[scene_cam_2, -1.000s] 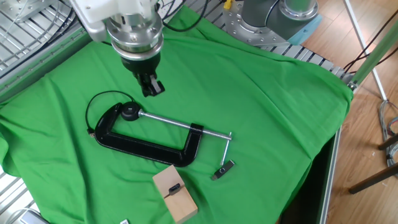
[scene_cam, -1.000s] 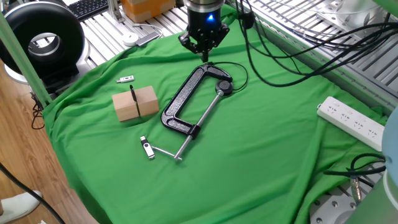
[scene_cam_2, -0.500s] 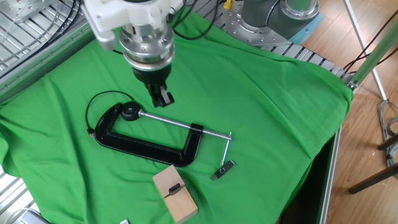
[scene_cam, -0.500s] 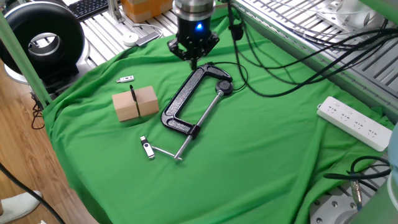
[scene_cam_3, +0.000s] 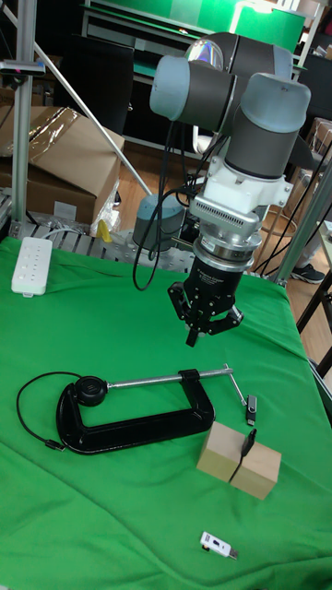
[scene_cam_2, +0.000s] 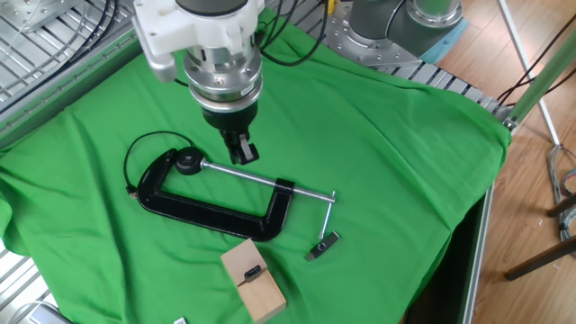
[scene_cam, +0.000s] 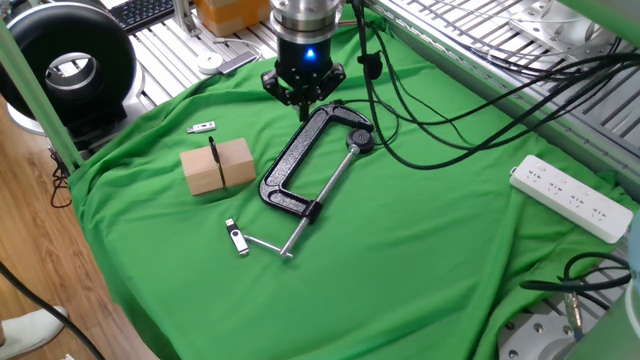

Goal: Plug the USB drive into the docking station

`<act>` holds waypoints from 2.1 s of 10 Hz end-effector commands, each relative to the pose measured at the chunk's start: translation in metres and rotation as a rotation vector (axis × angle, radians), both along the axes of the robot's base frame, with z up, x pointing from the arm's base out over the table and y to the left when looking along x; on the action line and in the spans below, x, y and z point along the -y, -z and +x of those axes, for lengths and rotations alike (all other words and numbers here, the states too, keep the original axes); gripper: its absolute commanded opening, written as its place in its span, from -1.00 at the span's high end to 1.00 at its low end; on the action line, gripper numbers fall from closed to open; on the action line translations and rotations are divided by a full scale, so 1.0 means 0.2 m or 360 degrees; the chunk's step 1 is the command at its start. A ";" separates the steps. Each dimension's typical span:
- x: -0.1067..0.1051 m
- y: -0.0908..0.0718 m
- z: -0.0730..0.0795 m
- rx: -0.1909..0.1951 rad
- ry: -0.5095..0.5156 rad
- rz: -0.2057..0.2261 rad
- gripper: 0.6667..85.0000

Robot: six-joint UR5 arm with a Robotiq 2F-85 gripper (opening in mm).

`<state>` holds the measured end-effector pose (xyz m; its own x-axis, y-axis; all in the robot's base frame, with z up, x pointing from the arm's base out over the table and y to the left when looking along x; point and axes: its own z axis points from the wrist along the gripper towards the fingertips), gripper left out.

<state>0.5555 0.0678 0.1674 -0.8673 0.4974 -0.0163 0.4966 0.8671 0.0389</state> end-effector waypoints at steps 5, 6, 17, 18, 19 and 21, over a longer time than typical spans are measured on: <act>0.04 0.01 0.00 -0.0006 0.0091 -0.0028 0.98; 0.00 0.00 0.00 -0.0012 0.0079 0.0015 0.98; 0.00 0.00 -0.11 -0.0139 -0.0186 0.0038 0.98; -0.01 -0.01 -0.12 -0.0152 -0.0219 0.0047 0.98; -0.01 0.00 -0.11 -0.0140 -0.0289 0.0045 0.98; 0.01 0.00 0.00 -0.0001 -0.0395 0.0005 0.98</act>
